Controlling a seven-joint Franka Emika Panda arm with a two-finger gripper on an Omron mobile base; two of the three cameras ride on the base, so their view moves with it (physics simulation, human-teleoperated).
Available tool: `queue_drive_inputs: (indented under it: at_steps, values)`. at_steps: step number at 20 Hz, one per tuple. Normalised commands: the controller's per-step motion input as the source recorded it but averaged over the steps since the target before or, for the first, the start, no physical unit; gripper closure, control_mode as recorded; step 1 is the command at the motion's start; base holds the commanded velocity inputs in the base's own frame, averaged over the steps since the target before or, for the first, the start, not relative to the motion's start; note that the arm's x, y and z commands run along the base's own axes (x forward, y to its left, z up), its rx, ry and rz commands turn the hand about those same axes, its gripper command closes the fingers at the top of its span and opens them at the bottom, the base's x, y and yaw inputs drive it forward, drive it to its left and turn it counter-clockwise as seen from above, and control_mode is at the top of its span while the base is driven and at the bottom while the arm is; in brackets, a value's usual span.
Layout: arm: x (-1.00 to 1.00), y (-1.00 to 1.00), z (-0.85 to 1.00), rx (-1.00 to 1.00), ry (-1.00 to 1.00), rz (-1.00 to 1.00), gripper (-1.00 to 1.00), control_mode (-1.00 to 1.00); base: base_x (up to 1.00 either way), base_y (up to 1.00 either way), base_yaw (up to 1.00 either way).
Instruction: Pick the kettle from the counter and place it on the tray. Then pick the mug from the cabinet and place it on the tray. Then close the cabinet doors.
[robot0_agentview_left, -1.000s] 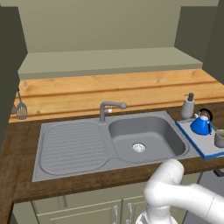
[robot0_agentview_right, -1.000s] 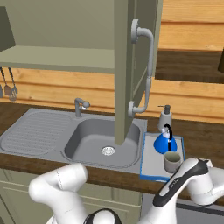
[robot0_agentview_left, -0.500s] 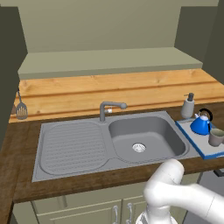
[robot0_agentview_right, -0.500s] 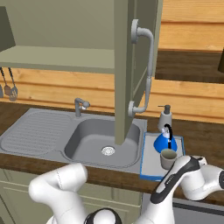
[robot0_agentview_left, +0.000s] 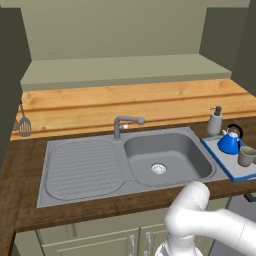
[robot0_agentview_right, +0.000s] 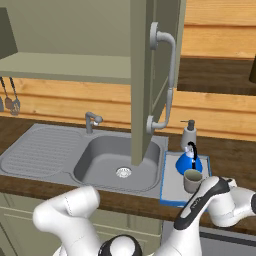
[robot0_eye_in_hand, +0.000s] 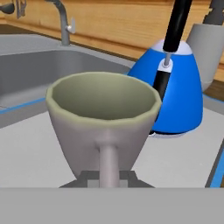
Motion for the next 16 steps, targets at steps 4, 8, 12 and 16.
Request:
queue_drive_inputs:
  at_steps: [4,8,12,16]
  values:
    - [0.00,0.11,-0.31,-0.04,0.00,0.00,1.00,-1.00,0.00,0.00,0.00]
    - [0.00,0.13,-0.34,-0.04,0.00,0.00,-1.00,-1.00,0.00,0.00,0.00]
    - [-0.01,-0.06,-0.26,-0.01,0.00,0.00,-1.00,-1.00,0.00,0.00,0.00]
    - [-0.14,-0.06,-0.03,0.00,0.00,0.00,-1.00,-1.00,0.00,0.00,0.00]
